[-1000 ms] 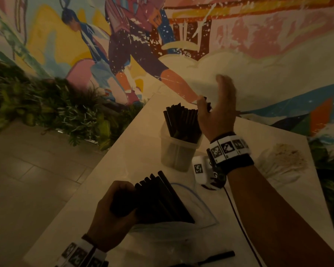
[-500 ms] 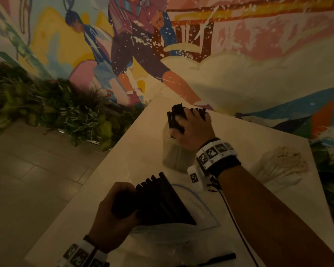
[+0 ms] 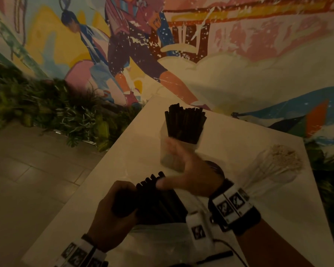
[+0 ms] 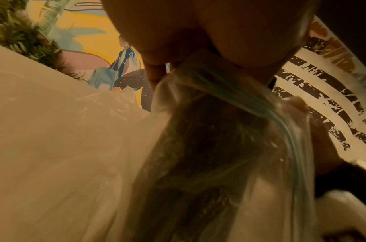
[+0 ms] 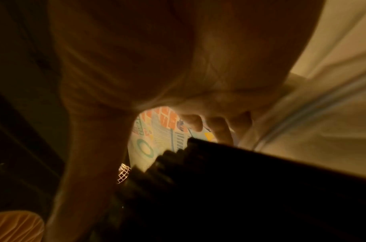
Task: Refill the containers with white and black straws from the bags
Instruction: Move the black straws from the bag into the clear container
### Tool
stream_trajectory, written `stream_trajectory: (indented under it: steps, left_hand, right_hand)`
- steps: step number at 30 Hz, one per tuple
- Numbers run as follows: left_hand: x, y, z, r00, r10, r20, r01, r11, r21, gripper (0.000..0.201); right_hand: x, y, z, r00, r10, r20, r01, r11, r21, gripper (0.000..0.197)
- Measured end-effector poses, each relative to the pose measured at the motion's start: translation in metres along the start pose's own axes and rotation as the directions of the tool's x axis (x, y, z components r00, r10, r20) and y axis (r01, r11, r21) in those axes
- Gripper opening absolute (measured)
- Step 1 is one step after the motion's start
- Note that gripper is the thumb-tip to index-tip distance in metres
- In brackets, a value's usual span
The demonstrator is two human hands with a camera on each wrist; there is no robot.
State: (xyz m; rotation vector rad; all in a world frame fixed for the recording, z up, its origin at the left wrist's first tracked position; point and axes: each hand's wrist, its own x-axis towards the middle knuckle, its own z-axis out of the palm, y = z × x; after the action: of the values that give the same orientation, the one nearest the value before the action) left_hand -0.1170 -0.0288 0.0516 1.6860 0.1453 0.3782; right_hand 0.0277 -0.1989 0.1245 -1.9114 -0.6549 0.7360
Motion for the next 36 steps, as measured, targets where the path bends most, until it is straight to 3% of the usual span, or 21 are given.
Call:
stream_trajectory:
  steps: [3, 6, 10, 13, 16, 18, 23, 29, 36]
  left_hand:
    - [0.002, 0.0, 0.001, 1.0, -0.001, 0.032, 0.0, 1.0, 0.02, 0.043]
    - [0.003, 0.004, 0.002, 0.998, 0.003, 0.059, -0.009, 0.996, 0.093, 0.049]
    - [0.002, 0.01, 0.0, 0.992, -0.002, 0.127, -0.013, 0.993, 0.117, 0.066]
    - [0.001, 0.007, -0.009, 0.976, 0.032, 0.215, -0.059, 0.991, 0.12, 0.084]
    - [0.001, 0.011, -0.008, 0.968, 0.037, 0.25, -0.069, 0.99, 0.121, 0.094]
    - [0.001, 0.013, -0.003, 0.977, 0.053, 0.204, -0.081, 0.988, 0.132, 0.09]
    - [0.001, 0.007, 0.001, 0.995, 0.073, 0.07, -0.082, 0.988, 0.13, 0.057]
    - [0.002, 0.004, -0.001, 0.993, 0.113, 0.027, -0.115, 0.989, 0.095, 0.042]
    - [0.001, 0.004, 0.002, 0.992, 0.123, 0.015, -0.124, 0.986, 0.111, 0.036]
  right_hand:
    - [-0.014, 0.018, 0.017, 0.978, 0.099, 0.185, -0.071, 0.986, -0.15, 0.128]
    - [-0.022, 0.03, 0.038, 0.982, 0.077, 0.174, -0.035, 0.972, -0.231, 0.133]
    - [-0.029, 0.038, 0.05, 1.0, -0.013, 0.002, 0.013, 0.952, -0.307, 0.11]
    - [-0.036, 0.035, 0.052, 0.988, -0.144, -0.054, 0.118, 0.934, -0.338, 0.084]
    - [-0.04, 0.038, 0.059, 0.968, -0.232, -0.09, 0.186, 0.913, -0.362, 0.077]
    - [-0.039, 0.043, 0.064, 0.955, -0.278, -0.101, 0.217, 0.892, -0.396, 0.074]
    - [-0.041, 0.047, 0.067, 0.896, -0.41, -0.168, 0.299, 0.839, -0.454, 0.067]
    - [-0.047, 0.047, 0.054, 0.91, -0.277, -0.308, 0.196, 0.943, -0.269, 0.052]
    - [-0.051, 0.057, 0.052, 0.885, -0.211, -0.416, 0.206, 0.977, -0.056, 0.044]
